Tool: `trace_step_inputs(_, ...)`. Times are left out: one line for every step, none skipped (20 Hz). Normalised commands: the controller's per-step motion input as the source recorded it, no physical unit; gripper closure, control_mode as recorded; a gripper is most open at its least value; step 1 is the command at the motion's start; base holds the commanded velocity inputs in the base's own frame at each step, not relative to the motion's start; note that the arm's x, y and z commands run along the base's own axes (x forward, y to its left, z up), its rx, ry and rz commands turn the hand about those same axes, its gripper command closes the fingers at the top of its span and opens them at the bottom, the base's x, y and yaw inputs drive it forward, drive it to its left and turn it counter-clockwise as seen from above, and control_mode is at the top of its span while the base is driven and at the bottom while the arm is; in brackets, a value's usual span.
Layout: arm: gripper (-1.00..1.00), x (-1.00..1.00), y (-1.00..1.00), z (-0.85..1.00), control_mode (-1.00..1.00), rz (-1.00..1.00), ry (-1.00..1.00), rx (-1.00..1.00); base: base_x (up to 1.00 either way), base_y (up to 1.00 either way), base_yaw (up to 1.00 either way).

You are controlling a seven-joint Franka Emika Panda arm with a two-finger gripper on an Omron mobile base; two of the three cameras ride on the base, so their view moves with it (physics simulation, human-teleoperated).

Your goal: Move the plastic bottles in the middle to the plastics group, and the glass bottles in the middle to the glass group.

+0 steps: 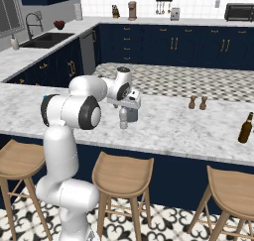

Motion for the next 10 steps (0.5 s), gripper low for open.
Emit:
trace_step_inputs(-1.00, 0.00, 0.00, 0.00, -1.00, 0.00, 0.00, 0.00, 0.00, 0.00, 0.00)
trace_step_inputs(-1.00, 0.00, 0.00, 0.00, -1.00, 0.00, 0.00, 0.00, 0.00, 0.00, 0.00)
trace_step_inputs(1.00, 0.00, 0.00, 0.00, -1.00, 0.00, 0.00, 0.00, 0.00, 0.00, 0.00)
trace_step_inputs(1.00, 0.00, 0.00, 0.00, -1.00, 0.00, 0.00, 0.00, 0.00, 0.00, 0.00)
trace_step_inputs(1.00, 0.00, 0.00, 0.00, -1.00, 0.00, 0.00, 0.00, 0.00, 0.00, 0.00)
trace_step_inputs(1.00, 0.00, 0.00, 0.00, -1.00, 0.00, 0.00, 0.00, 0.00, 0.00, 0.00)
trace_step_inputs(1.00, 0.00, 0.00, 0.00, -1.00, 0.00, 0.00, 0.00, 0.00, 0.00, 0.00)
trace_step_inputs(1.00, 0.00, 0.00, 0.00, -1.00, 0.00, 0.00, 0.00, 0.00, 0.00, 0.00)
trace_step_inputs(1.00, 0.00, 0.00, 0.00, -1.00, 0.00, 0.00, 0.00, 0.00, 0.00, 0.00)
trace_step_inputs(1.00, 0.00, 0.00, 0.00, -1.00, 0.00, 0.00, 0.00, 0.00, 0.00, 0.00)
